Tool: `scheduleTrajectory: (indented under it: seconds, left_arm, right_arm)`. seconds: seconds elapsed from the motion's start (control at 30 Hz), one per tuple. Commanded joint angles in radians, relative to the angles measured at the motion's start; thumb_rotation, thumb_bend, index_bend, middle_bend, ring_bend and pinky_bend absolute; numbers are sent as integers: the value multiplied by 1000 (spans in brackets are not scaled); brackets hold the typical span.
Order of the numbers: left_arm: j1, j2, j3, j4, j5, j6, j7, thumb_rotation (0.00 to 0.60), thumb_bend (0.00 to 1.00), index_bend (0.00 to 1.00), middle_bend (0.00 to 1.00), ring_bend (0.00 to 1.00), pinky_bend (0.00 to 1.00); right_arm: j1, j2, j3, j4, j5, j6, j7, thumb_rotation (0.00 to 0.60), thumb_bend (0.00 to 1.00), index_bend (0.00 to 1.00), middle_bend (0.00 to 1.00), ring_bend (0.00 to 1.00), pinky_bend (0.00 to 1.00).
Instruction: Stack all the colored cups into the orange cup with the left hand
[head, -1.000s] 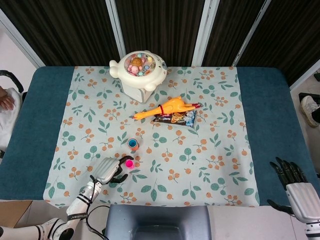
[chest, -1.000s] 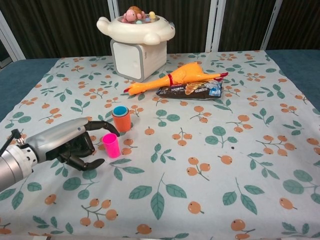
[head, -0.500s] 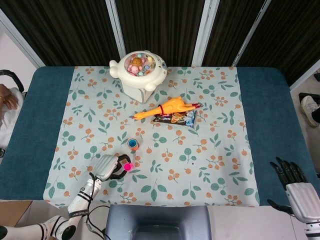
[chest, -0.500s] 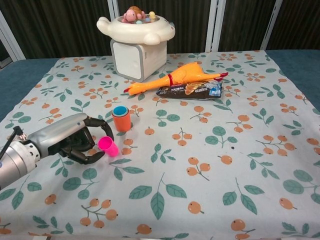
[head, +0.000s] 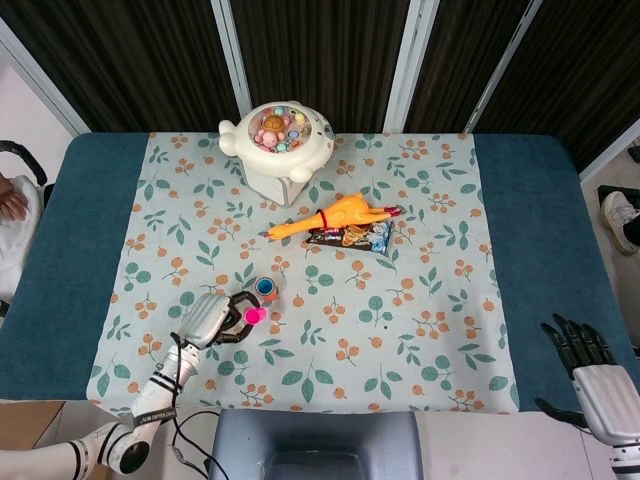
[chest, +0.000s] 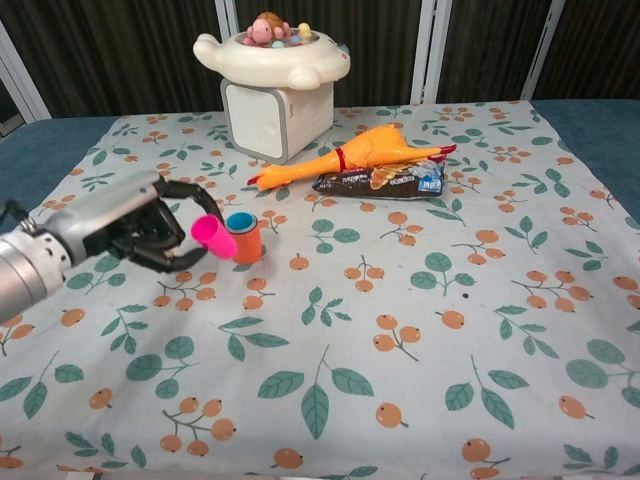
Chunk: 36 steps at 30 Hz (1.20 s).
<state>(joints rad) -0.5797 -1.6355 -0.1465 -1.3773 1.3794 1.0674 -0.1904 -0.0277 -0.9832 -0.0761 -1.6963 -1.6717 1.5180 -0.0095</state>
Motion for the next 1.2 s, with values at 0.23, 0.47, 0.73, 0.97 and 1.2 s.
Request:
scheduleTrajectory:
  seconds: [0.23, 0.47, 0.73, 0.97, 1.2]
  left_arm:
    - [-80, 97, -149, -109, -174, -82, 63, 600, 390, 504, 1000, 1000, 1000]
    - [-128, 46, -162, -66, -274, -125, 145, 600, 388, 504, 1000, 1000, 1000]
    - [-148, -8, -150, -19, -299, -126, 173, 600, 384, 503, 1000, 1000, 1000]
    - [-160, -38, -145, 3, -312, -124, 197, 600, 382, 502, 1000, 1000, 1000]
    - [-159, -43, -138, 20, -321, -125, 209, 600, 383, 500, 1000, 1000, 1000]
  right_arm:
    - [4, -2, 2, -2, 7, -10, -4, 600, 212, 0, 0, 0, 0]
    - [7, -4, 5, -4, 13, -15, -9, 600, 212, 0, 0, 0, 0]
    - [7, 1, 5, -3, 12, -12, 2, 600, 213, 0, 0, 0, 0]
    - [6, 2, 4, -1, 8, -8, 6, 600, 213, 0, 0, 0, 0]
    - [3, 5, 2, 1, 6, -3, 12, 600, 212, 0, 0, 0, 0]
